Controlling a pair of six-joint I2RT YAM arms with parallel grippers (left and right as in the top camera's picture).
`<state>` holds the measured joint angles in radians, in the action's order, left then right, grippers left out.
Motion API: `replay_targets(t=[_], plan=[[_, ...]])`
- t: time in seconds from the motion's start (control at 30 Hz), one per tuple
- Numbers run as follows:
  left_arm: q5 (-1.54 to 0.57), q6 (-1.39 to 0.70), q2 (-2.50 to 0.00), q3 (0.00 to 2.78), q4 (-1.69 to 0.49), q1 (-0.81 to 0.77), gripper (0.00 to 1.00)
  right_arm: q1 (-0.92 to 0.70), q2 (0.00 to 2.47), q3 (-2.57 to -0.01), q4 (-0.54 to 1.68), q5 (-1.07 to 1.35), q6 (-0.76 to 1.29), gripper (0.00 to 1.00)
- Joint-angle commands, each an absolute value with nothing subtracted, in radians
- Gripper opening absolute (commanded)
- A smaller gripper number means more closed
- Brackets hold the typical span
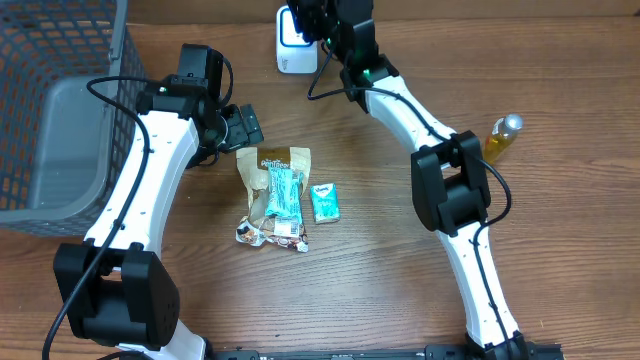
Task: Scan the item barcode
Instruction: 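Carry the jar up toward the scanner with the right gripper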
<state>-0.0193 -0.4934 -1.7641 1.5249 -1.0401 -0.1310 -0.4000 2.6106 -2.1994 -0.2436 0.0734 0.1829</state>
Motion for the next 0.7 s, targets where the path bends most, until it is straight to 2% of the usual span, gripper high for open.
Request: replay_targets(t=[0.0,0.4,0.53,0.67], plan=[[-0.019,-0.482,-1.766,1.540,-1.039,-0.131,0.99,-0.405,2.645,-2.212,-0.261,0.060,0.178,0.22],[-0.019,-0.482,-1.766,1.540,-1.039,-0.131,1.00,-0.403,2.664,-2.214,-0.283,0.062,0.178,0.22],[-0.019,-0.482,-1.766,1.540,-1.039,-0.131,1.00,-0.402,2.564,-2.214,-0.225,0.080,0.177,0.27],[-0.019,-0.482,-1.766,1.540,-1.039,-0.131,1.00,-0.398,2.394,-2.214,-0.062,0.080,0.174,0.31]])
